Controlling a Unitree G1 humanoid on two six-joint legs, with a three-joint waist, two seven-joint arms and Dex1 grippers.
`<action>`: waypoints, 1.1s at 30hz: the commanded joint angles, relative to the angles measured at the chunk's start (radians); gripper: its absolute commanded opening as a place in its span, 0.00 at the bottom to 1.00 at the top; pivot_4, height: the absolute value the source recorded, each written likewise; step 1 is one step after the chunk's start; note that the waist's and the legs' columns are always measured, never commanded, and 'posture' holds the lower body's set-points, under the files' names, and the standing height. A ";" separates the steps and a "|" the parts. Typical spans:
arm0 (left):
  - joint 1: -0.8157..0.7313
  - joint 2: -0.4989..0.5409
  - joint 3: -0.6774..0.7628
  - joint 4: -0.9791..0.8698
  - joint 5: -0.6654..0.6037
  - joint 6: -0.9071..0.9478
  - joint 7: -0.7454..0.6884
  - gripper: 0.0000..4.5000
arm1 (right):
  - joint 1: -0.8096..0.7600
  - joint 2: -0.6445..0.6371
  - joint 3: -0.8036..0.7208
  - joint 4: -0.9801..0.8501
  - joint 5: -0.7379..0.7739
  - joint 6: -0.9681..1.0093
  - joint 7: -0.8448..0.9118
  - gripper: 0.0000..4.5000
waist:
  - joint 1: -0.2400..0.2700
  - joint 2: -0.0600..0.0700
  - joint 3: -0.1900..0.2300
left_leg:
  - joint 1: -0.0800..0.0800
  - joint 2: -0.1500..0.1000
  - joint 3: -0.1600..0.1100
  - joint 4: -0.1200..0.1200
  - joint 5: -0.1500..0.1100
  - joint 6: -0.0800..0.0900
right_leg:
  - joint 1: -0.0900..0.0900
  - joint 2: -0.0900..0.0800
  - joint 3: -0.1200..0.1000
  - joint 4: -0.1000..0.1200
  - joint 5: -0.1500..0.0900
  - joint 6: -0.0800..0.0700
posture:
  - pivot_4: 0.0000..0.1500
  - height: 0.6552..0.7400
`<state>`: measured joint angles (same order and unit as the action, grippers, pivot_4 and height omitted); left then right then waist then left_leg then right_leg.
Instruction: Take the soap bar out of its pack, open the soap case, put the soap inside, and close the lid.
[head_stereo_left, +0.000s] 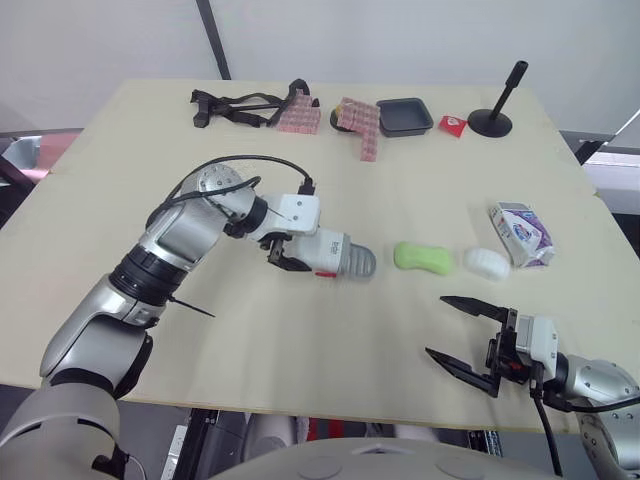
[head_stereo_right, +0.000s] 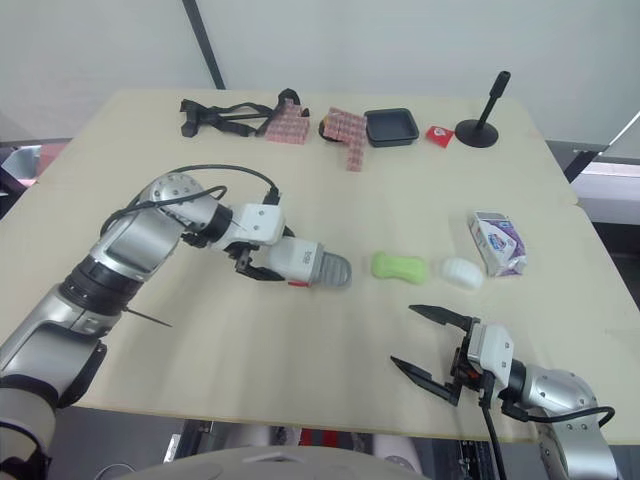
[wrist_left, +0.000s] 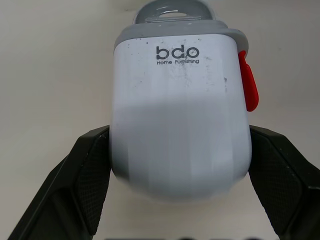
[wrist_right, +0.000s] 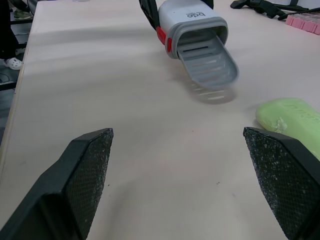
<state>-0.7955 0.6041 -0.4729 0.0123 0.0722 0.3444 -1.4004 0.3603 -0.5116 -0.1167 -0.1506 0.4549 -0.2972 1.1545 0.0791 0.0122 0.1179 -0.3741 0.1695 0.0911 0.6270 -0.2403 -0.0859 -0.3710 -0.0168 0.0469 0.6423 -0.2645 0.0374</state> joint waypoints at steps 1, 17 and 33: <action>-0.014 0.021 0.005 -0.033 -0.001 0.002 -0.010 0.81 | 0.015 -0.011 -0.002 -0.049 0.013 -0.007 -0.007 0.99 | 0.000 0.000 0.000 | 0.000 0.000 0.000 0.000 0.000 0.000 | 0.000 0.000 0.000 0.000 0.000 0.000 | 1.00 1.00; 0.048 0.133 0.048 0.008 -0.022 -0.101 -0.016 0.81 | 0.049 -0.044 -0.033 -0.048 0.047 -0.020 0.015 0.99 | -0.001 0.000 0.000 | 0.000 0.000 0.000 -0.002 0.000 0.000 | 0.001 0.000 -0.001 -0.004 0.000 0.000 | 1.00 1.00; 0.098 0.107 0.077 0.041 -0.061 -0.130 0.024 1.00 | 0.033 -0.067 -0.054 -0.031 0.072 -0.015 0.044 1.00 | -0.001 0.000 0.000 | 0.000 0.000 -0.001 -0.002 0.000 0.000 | 0.001 0.000 -0.001 -0.004 0.000 0.000 | 1.00 1.00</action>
<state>-0.6976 0.7058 -0.4307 0.0620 0.0293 0.2222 -1.3788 0.3904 -0.5667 -0.1373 -0.1644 0.4994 -0.3014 1.1932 0.0781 0.0122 0.1180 -0.3738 0.1694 0.0904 0.6252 -0.2403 -0.0859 -0.3699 -0.0173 0.0456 0.6379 -0.2645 0.0375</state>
